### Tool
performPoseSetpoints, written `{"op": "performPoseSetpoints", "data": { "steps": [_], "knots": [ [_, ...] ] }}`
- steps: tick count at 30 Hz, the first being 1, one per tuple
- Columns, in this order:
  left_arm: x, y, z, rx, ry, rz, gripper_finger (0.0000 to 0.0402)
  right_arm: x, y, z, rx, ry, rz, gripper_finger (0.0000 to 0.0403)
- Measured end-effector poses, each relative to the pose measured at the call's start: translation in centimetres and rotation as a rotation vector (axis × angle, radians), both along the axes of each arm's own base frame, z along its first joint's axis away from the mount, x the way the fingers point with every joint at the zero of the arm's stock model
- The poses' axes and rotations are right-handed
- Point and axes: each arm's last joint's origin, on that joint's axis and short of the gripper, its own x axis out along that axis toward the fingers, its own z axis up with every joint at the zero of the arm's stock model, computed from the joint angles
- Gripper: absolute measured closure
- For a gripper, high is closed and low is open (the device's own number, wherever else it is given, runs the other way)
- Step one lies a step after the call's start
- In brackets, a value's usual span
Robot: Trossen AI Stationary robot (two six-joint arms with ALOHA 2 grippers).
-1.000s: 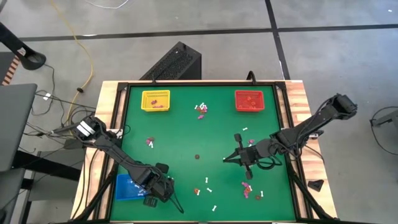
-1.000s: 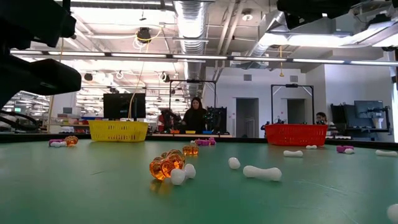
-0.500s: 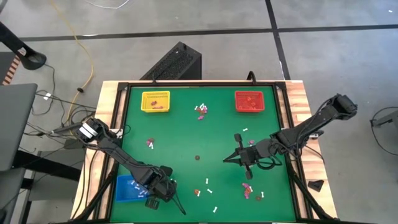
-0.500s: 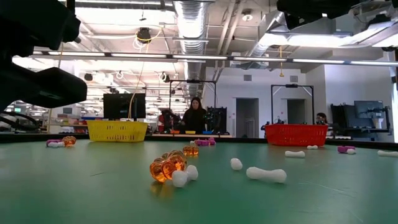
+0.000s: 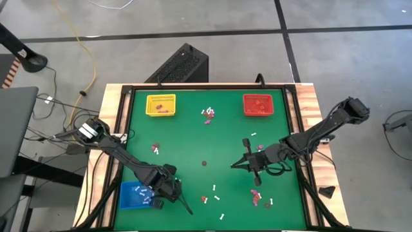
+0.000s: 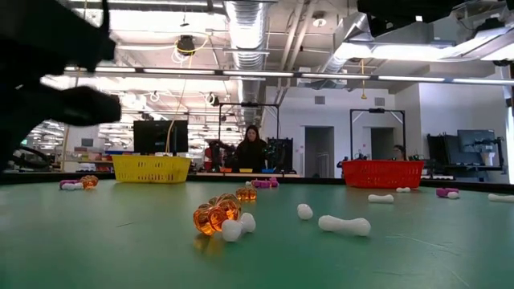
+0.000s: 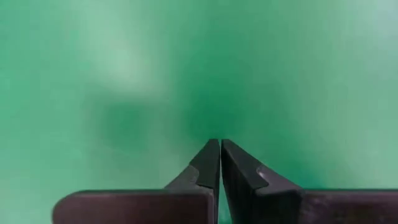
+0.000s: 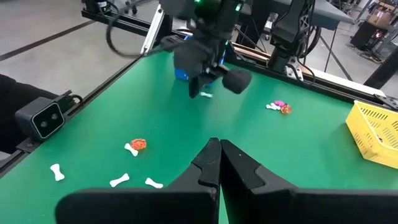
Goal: Sort Halloween decoration
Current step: Put the white bone toy into the blue bin
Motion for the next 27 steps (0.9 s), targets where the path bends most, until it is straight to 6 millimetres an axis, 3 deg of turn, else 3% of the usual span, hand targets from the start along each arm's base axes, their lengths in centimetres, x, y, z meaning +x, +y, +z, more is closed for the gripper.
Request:
{"op": "performPoseSetpoints", "data": {
  "steps": [8,12,15,19,27],
  "knots": [
    [-0.5,1.3,5.0,-0.017,-0.211,0.070,0.0401,0.0,0.0,0.0,0.001,0.000,0.000,0.0371],
    [-1.4,2.3,6.7,-0.016,-0.240,0.280,0.0401,0.0,0.0,0.0,0.001,0.000,0.000,0.0371],
    [-1.7,3.2,6.6,-0.036,-0.172,0.513,0.0401,0.0,0.0,0.0,0.000,0.000,0.000,0.0371],
    [-1.5,4.0,5.5,-0.123,0.052,0.603,0.0384,0.0,0.0,0.0,0.001,0.000,0.000,0.0371],
    [-0.1,5.3,3.4,-0.149,0.201,0.776,0.0294,0.0,0.0,0.0,0.016,0.004,-0.003,0.0371]
  ]
}}
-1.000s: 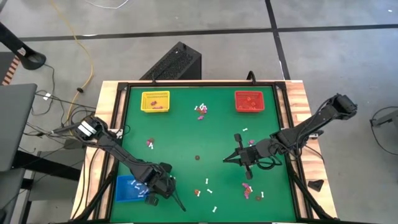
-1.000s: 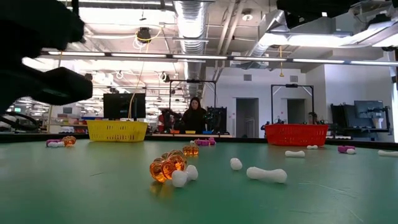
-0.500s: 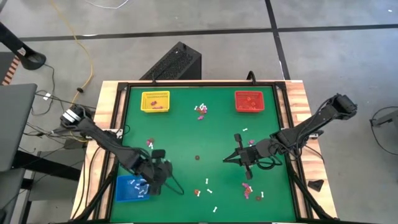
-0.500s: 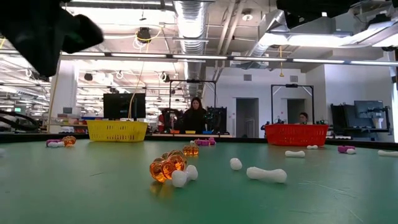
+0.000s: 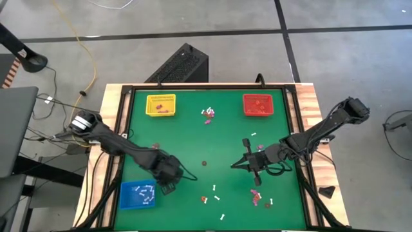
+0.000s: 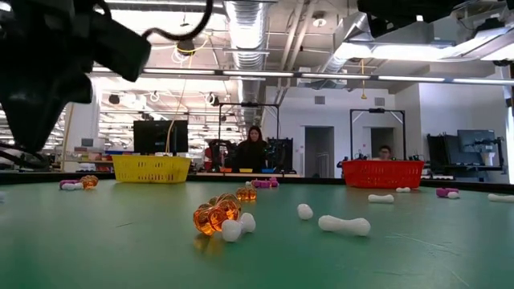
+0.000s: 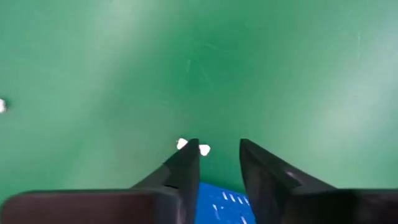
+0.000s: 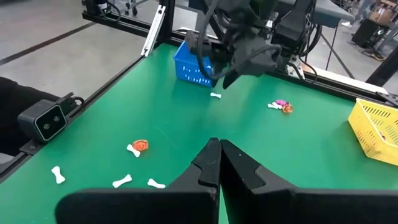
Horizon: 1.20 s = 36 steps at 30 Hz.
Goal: Sort Halloween decoration
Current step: Put the white bone toy into the blue bin
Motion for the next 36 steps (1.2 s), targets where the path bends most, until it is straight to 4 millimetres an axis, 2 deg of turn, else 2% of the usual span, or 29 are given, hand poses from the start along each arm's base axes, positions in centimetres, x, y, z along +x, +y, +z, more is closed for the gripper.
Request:
{"op": "performPoseSetpoints", "data": {
  "steps": [5,9,18,25,36],
  "knots": [
    [0.7,0.9,-1.0,-0.003,0.040,0.042,0.0243,0.0,0.0,0.0,0.001,0.001,0.000,0.0371],
    [0.4,1.6,-1.5,-0.037,0.089,0.075,0.0226,0.0,0.0,0.0,0.000,0.004,0.000,0.0372],
    [-1.1,2.0,-3.3,-0.075,0.201,0.092,0.0223,0.0,0.0,-0.1,-0.002,0.008,0.000,0.0372],
    [-0.4,1.5,-3.2,-0.107,0.114,0.043,0.0223,0.0,0.0,-0.1,-0.002,0.008,0.000,0.0372],
    [-0.5,1.2,-3.5,-0.087,0.121,0.045,0.0223,0.0,0.0,-0.1,-0.002,0.008,0.000,0.0372]
  ]
}}
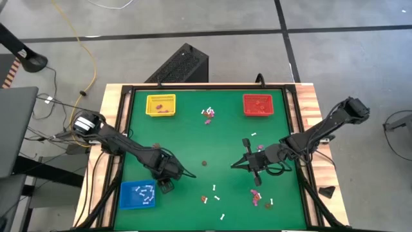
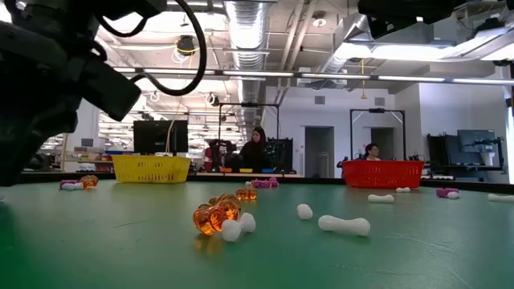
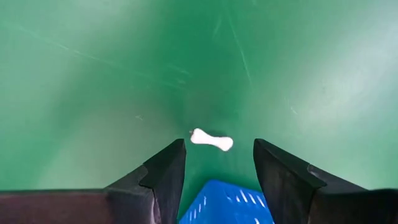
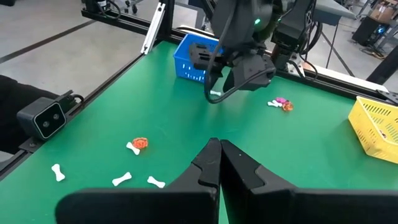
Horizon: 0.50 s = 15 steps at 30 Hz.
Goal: Sort Halloween decoration
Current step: Put the white bone toy into the blue bin
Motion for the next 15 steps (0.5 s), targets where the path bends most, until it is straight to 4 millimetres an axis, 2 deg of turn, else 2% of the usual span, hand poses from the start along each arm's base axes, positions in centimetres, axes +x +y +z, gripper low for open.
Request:
{"op": "performPoseSetpoints", "data": {
  "steps": [8,15],
  "knots": [
    [0.4,-0.6,-2.3,-0.010,0.079,-0.070,0.0223,0.0,0.0,-0.1,-0.005,0.010,0.000,0.0372],
    [0.3,-0.6,-2.3,0.006,0.058,-0.130,0.0236,0.0,0.0,-0.1,-0.003,0.006,0.000,0.0372]
  ]
}}
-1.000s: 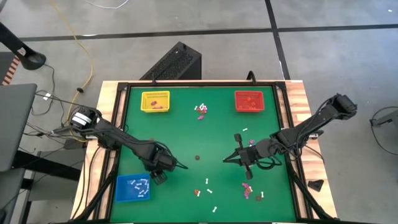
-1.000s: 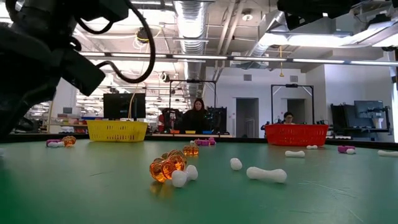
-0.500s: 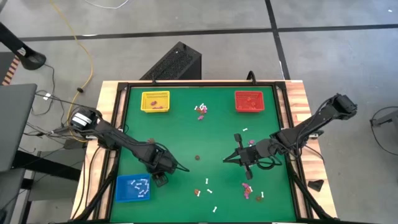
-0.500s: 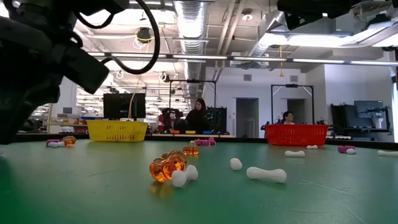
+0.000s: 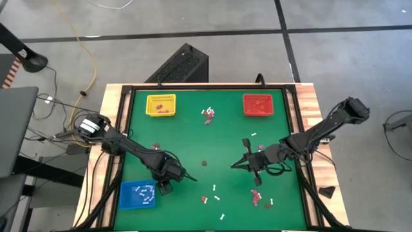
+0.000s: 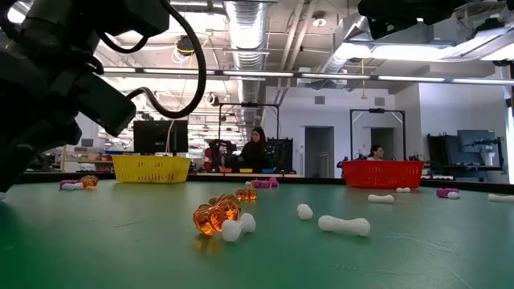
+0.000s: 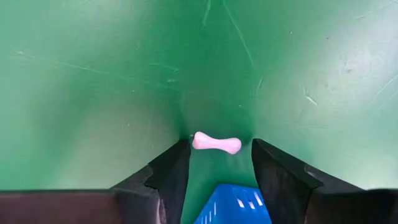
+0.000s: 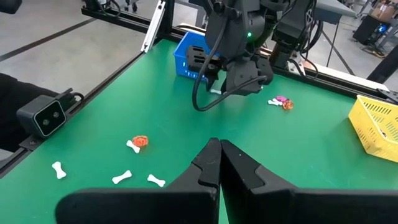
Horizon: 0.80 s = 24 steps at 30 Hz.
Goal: Sort Halloween decoration
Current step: Put the white bone toy into the blue bin
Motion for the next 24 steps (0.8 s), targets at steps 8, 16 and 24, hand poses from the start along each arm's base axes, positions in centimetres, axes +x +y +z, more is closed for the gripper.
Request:
{"op": "performPoseSetpoints", "data": {
  "steps": [8,16,24],
  "knots": [
    [0.0,0.1,-0.1,0.025,-0.012,-0.033,0.0301,0.0,0.0,0.0,0.000,0.000,0.000,0.0372],
    [0.3,0.1,0.3,0.068,-0.028,-0.067,0.0340,0.0,0.0,0.0,0.000,0.000,0.000,0.0372],
    [2.0,0.0,2.0,0.115,-0.131,-0.142,0.0343,0.0,0.0,0.0,0.001,-0.002,0.000,0.0372]
  ]
}}
